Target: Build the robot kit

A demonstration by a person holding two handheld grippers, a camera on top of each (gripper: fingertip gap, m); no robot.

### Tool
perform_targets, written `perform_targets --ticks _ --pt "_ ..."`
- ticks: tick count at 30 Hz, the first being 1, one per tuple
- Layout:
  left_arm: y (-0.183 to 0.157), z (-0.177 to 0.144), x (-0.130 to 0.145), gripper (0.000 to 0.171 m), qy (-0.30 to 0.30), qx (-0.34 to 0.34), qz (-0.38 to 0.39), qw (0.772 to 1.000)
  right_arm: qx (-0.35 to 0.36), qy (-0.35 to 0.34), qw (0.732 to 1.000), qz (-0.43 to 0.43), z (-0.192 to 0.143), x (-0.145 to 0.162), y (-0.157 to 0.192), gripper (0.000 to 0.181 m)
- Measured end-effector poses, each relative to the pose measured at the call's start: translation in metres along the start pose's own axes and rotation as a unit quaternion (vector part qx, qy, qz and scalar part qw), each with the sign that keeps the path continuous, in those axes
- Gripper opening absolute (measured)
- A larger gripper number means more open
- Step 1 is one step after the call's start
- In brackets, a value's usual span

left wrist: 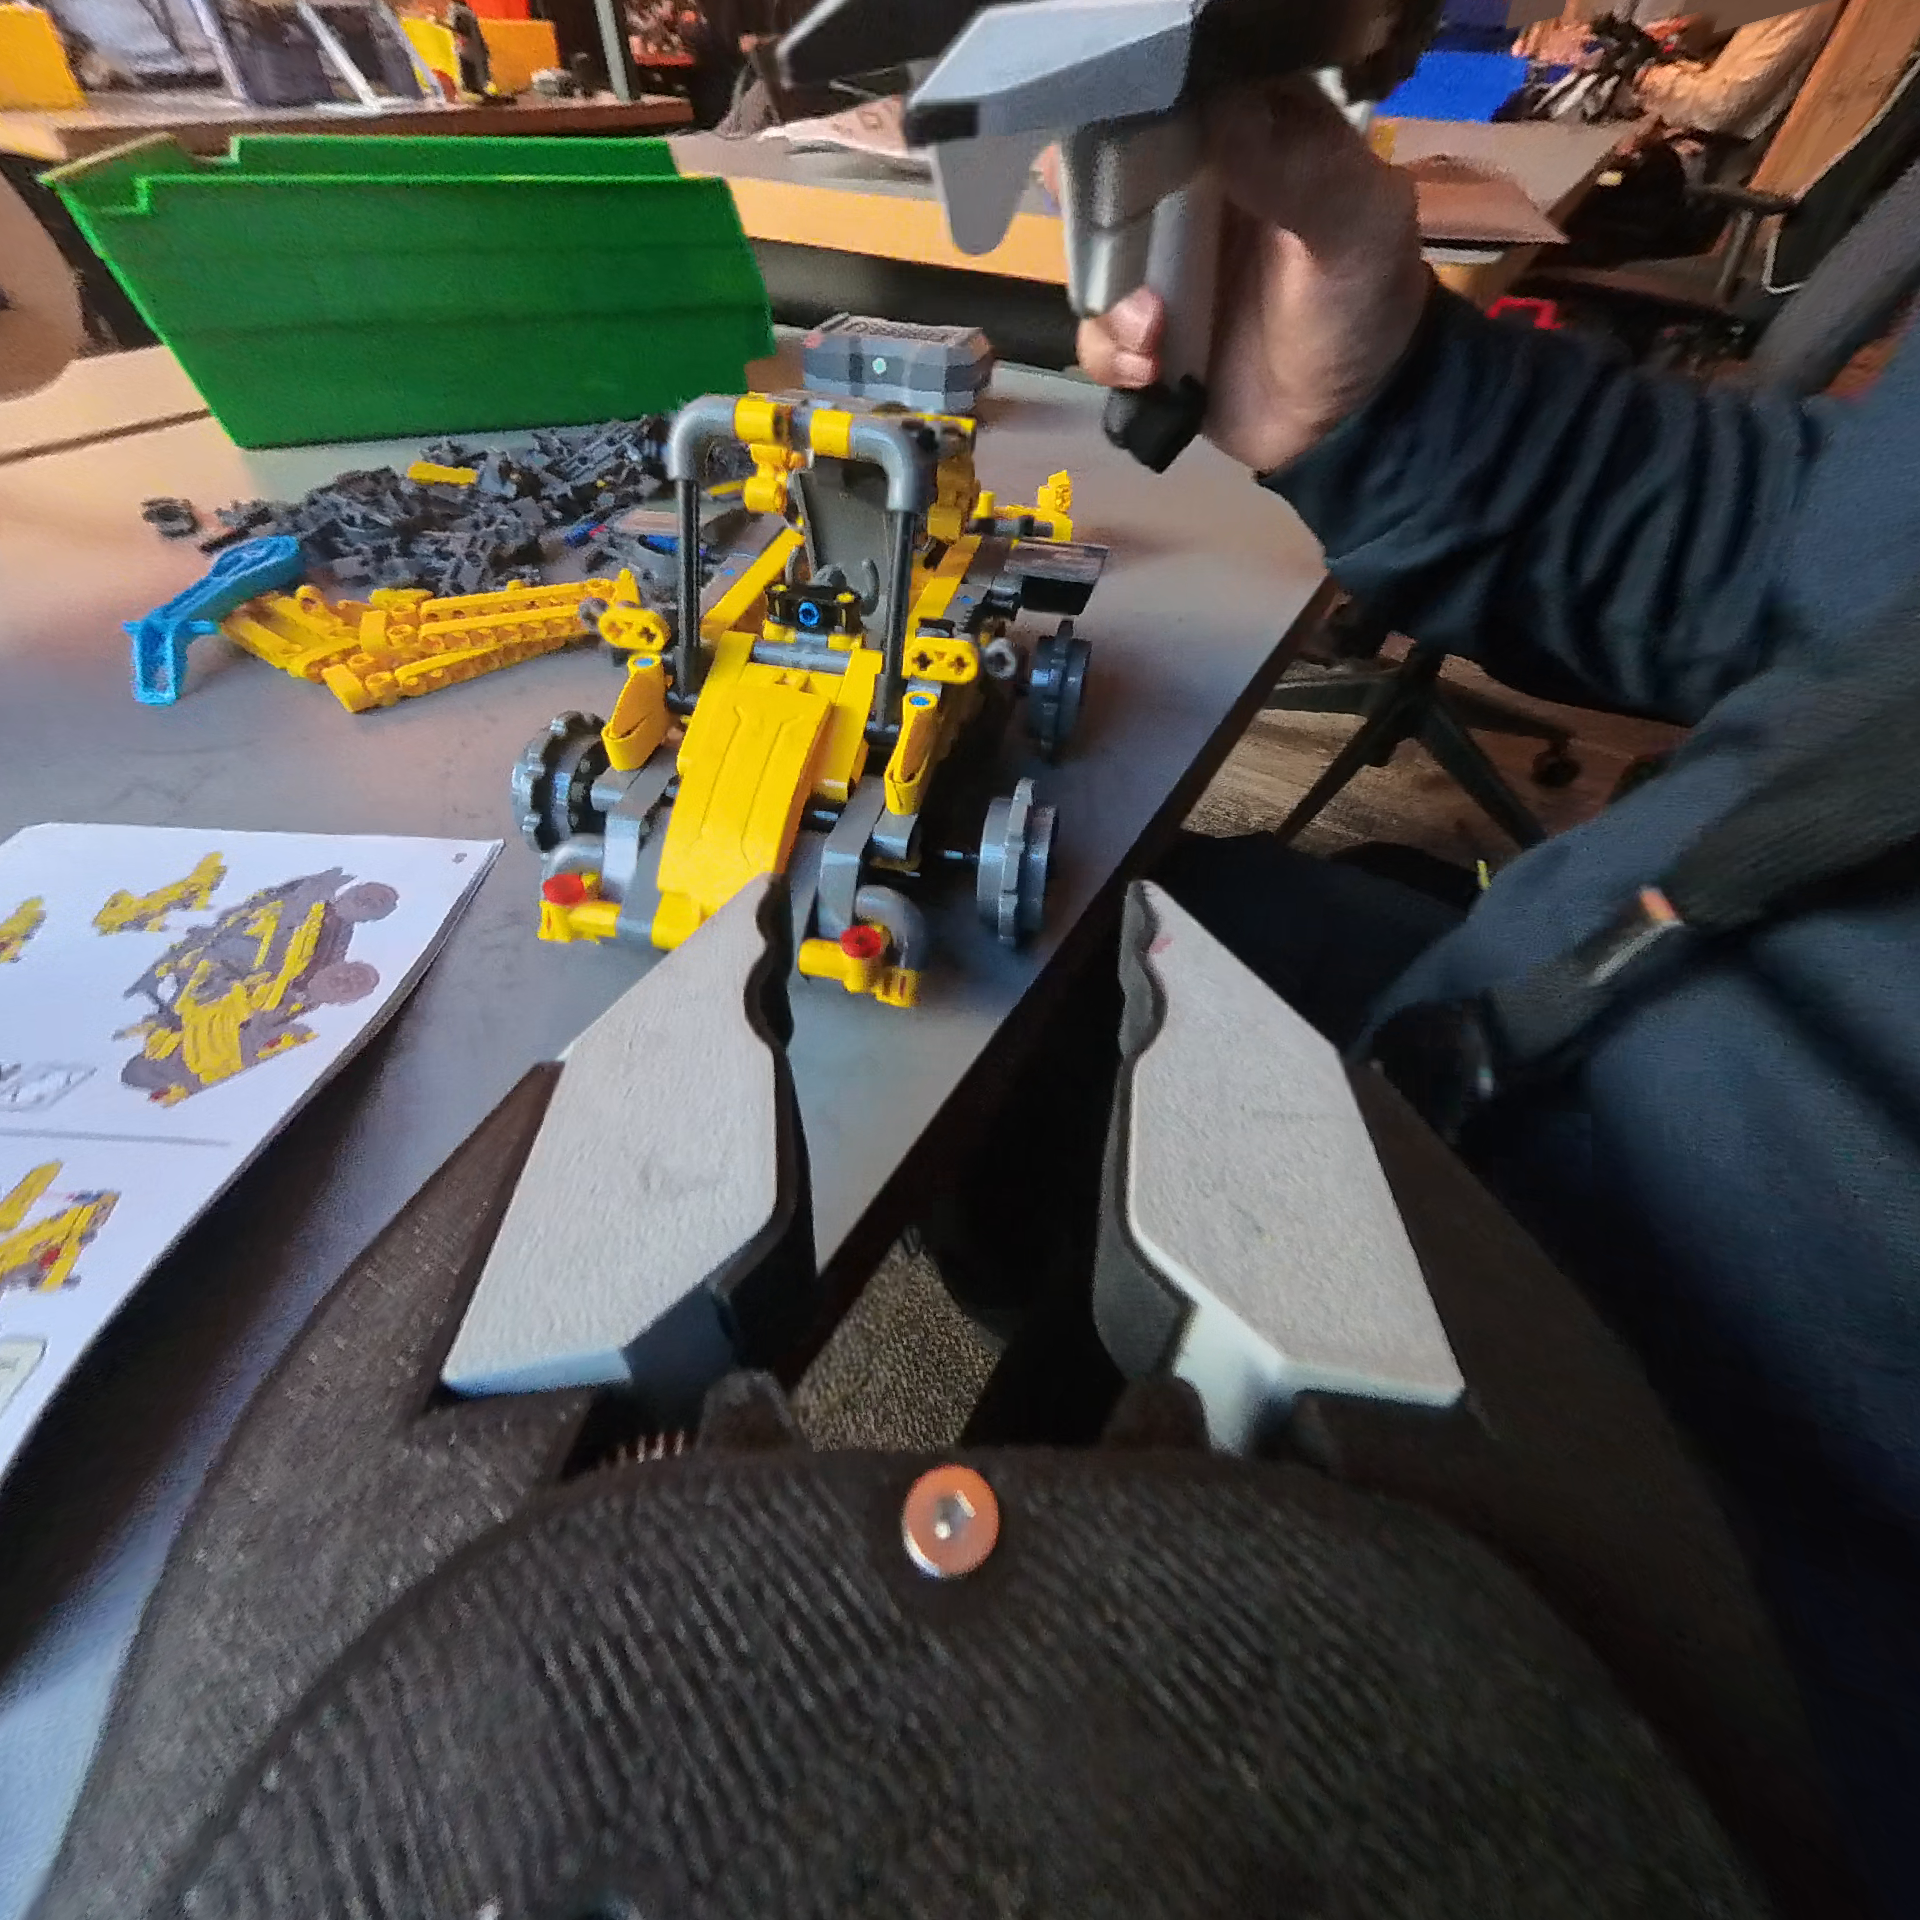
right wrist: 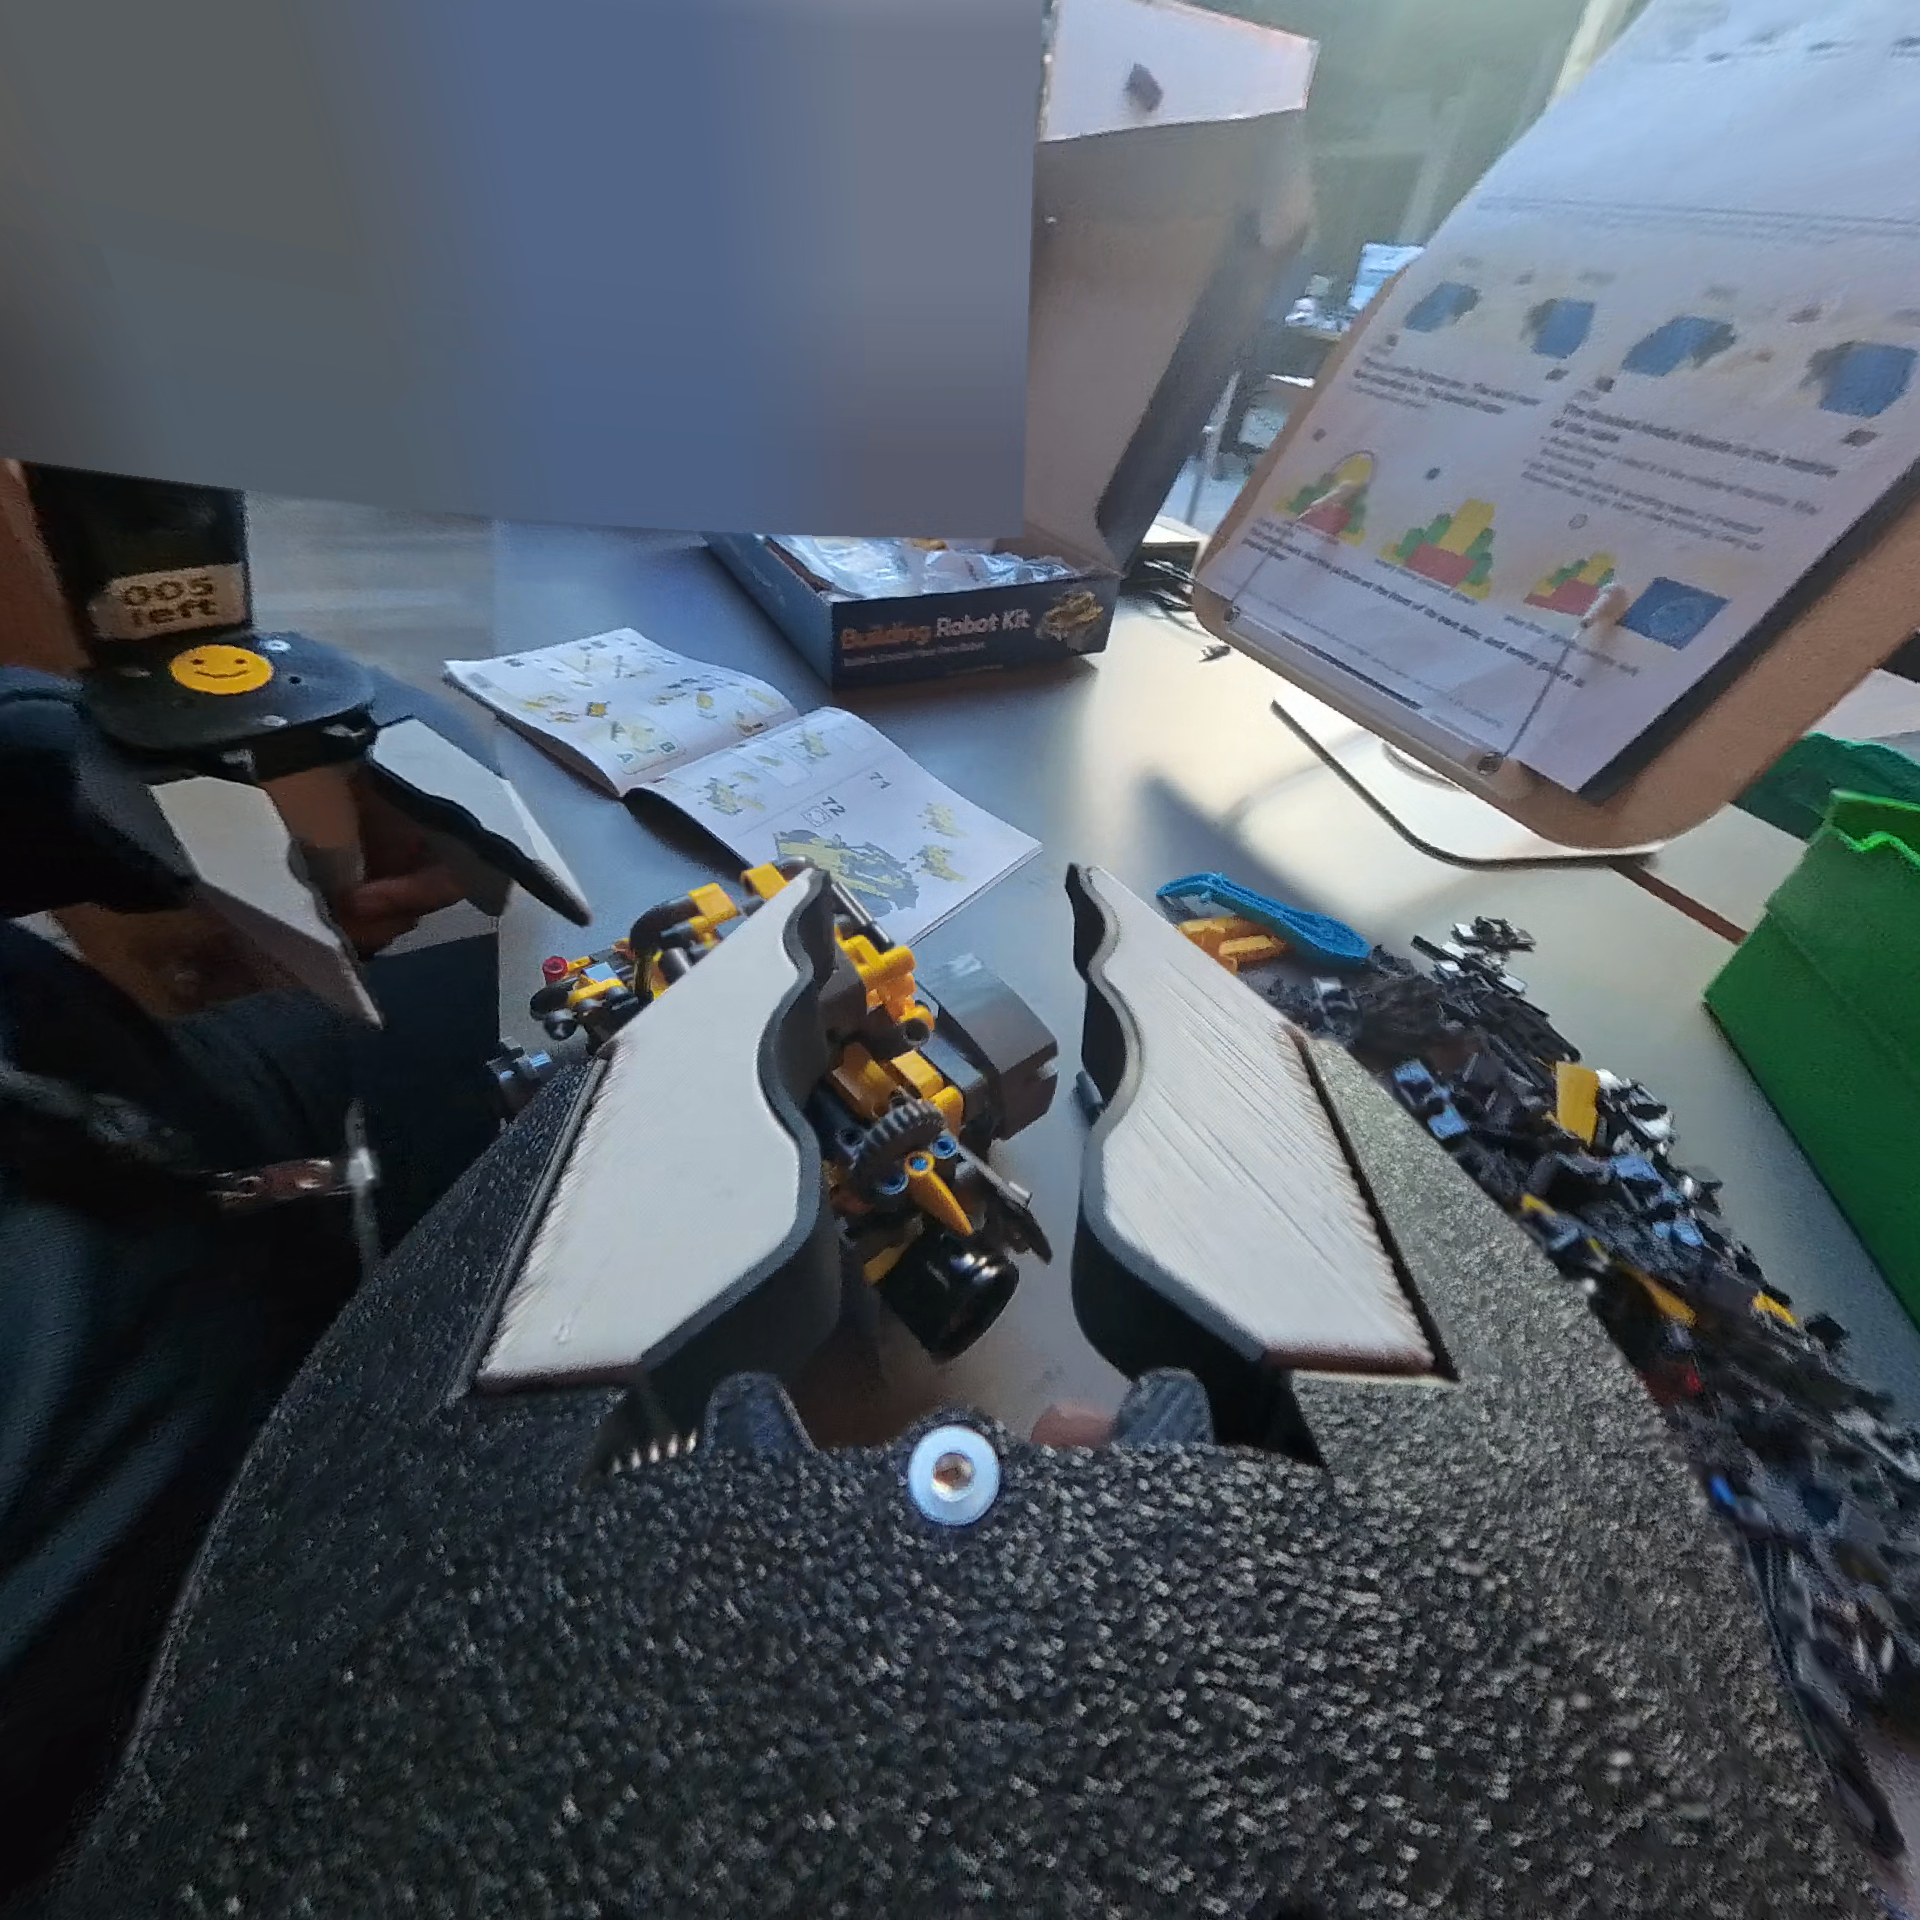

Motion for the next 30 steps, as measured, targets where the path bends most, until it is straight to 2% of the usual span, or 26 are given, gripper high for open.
perform_targets --ticks 2,5,8,13,19,24,26,29,30 --pt "-0.005 -0.003 0.007 0.065 0.024 0.0 -0.03 0.999 0.02 0.013 0.999 0.023 -0.006 0.003 0.005 0.045" --pt "-0.024 -0.003 0.023 0.082 0.08 0.038 -0.113 0.99 0.011 0.045 0.995 0.094 -0.016 0.01 0.017 0.06" --pt "-0.042 -0.006 0.029 0.085 0.098 0.039 -0.153 0.983 0.016 0.048 0.99 0.129 -0.035 0.009 0.027 0.055" --pt "-0.061 -0.006 0.022 0.08 0.094 0.006 -0.123 0.988 0.04 0.05 0.989 0.137 -0.066 0.007 0.038 0.051" --pt "-0.075 0.014 0.022 0.073 0.082 0.032 -0.097 0.991 0.055 0.018 0.992 0.116 -0.071 0.014 0.044 0.05" --pt "-0.06 0.025 0.03 0.069 0.064 0.05 -0.098 0.992 0.062 -0.03 0.99 0.123 -0.055 0.012 0.022 0.057" --pt "-0.051 0.025 0.027 0.068 0.064 0.061 -0.089 0.992 0.072 -0.042 0.99 0.111 -0.049 0.008 0.007 0.057" --pt "-0.038 0.018 0.018 0.054 0.06 0.077 -0.068 0.993 0.082 -0.054 0.99 0.103 -0.039 0.006 -0.015 0.057" --pt "-0.033 0.015 0.015 0.055 0.059 0.077 -0.066 0.993 0.083 -0.049 0.99 0.103 -0.035 0.009 -0.021 0.057"
Point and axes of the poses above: each gripper's, where its closed fingertips meet, z out along the fingers, x out of its underside, y = z × x across the jaws, the point moved 5 cm from there along -z, back along the fingers, and after that the axes turned 12 degrees about -z, right-handed, at the moved point
